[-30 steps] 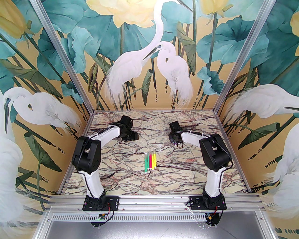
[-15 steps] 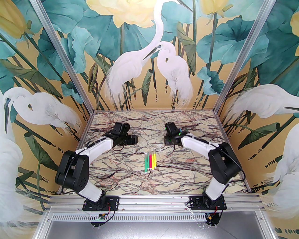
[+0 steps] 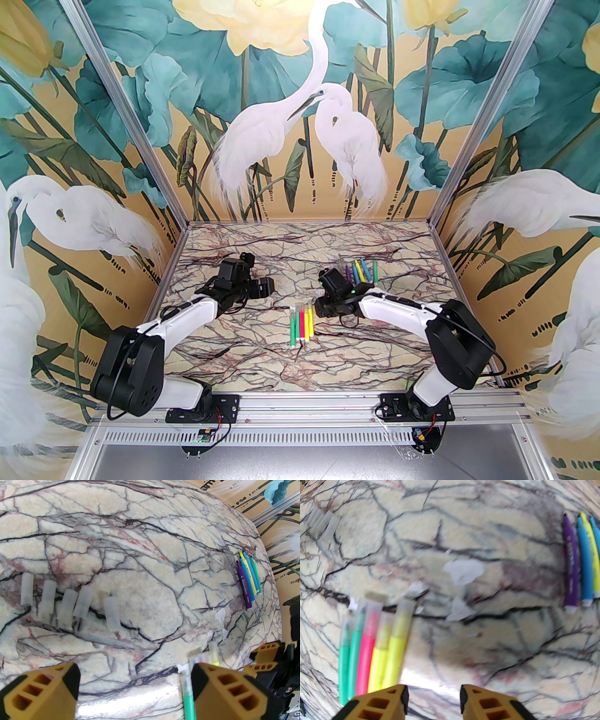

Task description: Open the pen caps

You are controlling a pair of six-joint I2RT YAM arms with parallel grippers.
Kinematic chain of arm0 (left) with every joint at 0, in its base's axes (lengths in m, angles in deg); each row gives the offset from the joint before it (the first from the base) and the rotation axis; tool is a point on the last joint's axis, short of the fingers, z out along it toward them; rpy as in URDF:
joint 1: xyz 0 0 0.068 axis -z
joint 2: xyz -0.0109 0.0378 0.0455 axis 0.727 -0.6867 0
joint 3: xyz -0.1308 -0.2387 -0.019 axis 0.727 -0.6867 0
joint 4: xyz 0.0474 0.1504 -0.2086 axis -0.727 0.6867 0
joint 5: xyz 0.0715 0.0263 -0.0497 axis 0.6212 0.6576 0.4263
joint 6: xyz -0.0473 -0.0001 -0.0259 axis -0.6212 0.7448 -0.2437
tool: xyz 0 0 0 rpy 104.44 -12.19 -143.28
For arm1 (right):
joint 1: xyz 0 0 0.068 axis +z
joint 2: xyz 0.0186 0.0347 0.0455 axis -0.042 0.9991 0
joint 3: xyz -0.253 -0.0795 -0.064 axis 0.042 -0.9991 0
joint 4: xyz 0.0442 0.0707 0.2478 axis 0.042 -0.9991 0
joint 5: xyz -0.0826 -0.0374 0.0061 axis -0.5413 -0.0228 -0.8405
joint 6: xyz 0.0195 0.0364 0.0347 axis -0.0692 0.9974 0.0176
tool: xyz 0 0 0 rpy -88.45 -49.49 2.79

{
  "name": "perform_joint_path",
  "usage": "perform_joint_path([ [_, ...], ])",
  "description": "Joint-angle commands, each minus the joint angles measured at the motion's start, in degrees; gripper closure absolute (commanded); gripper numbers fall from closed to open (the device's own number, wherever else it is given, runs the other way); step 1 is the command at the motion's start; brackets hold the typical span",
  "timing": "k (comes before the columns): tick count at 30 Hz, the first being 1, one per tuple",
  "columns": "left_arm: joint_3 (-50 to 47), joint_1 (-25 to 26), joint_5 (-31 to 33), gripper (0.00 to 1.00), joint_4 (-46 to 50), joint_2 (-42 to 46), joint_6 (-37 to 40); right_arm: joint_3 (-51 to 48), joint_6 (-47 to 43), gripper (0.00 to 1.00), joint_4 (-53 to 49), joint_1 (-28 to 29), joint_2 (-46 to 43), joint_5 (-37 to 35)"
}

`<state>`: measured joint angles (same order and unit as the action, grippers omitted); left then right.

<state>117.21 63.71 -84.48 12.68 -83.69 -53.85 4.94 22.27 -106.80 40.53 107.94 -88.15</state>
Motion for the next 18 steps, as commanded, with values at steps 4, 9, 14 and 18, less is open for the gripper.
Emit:
perform_joint_path([
  [4,-0.82,-0.49,1.76,0.17,-1.49,2.52,2.30,2.07,3.13,0.58,0.60,3.24,5.51,1.94],
  [9,-1.36,-0.56,2.02,0.17,-0.88,3.67,3.00,3.23,3.13,0.60,0.14,4.17,7.76,1.86],
  [14,-1.69,-0.56,1.97,0.18,-0.97,3.72,3.30,4.25,2.84,0.61,-0.78,4.52,9.54,1.32],
  [18,-1.85,-0.57,2.02,0.18,-1.04,3.37,3.33,5.21,2.58,0.63,-2.38,4.52,10.79,-0.27],
])
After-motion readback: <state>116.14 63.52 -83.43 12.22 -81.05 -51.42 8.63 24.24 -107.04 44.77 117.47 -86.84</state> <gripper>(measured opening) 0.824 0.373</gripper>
